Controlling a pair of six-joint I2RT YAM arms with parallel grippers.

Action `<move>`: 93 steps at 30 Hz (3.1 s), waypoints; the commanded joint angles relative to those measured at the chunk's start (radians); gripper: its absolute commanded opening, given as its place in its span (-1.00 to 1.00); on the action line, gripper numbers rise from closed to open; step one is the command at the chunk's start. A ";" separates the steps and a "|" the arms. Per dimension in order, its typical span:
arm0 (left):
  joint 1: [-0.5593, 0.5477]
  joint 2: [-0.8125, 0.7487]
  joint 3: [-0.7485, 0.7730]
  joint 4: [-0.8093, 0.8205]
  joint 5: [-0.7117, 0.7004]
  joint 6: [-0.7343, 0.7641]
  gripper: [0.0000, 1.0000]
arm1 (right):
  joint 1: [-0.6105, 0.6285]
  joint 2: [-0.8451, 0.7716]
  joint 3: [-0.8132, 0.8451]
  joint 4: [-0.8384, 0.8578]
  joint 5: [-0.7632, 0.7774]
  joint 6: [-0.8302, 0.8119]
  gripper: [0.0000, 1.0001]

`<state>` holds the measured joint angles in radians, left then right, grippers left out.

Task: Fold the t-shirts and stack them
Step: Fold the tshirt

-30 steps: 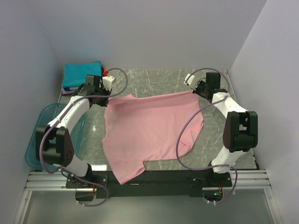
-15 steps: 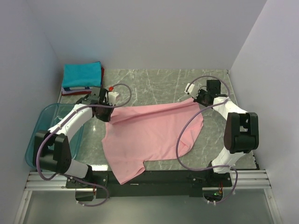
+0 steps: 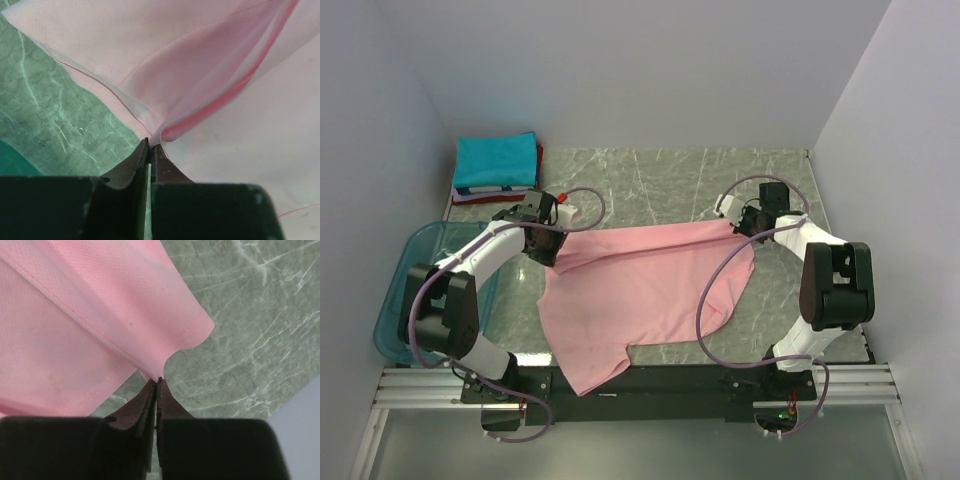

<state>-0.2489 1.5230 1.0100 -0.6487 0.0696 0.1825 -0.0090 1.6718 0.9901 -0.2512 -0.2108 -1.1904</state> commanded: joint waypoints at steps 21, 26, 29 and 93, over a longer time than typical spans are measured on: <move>0.066 0.018 0.099 -0.034 0.243 -0.015 -0.02 | 0.299 -0.110 0.240 -0.735 -0.032 0.581 0.13; 0.095 0.123 0.137 -0.045 0.246 -0.037 0.01 | 0.431 -0.098 0.185 -0.714 0.025 0.653 0.11; 0.097 0.143 0.130 -0.031 0.246 -0.041 0.03 | 0.501 -0.060 0.180 -0.704 0.042 0.678 0.11; 0.140 0.226 0.269 -0.020 0.220 -0.074 -0.40 | 0.215 0.091 0.410 -0.596 0.189 0.656 -0.37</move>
<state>-0.1116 1.7176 1.2438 -0.6968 0.2596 0.1310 0.2127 1.7103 1.3136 -0.9768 0.0166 -0.6044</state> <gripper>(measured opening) 0.309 0.336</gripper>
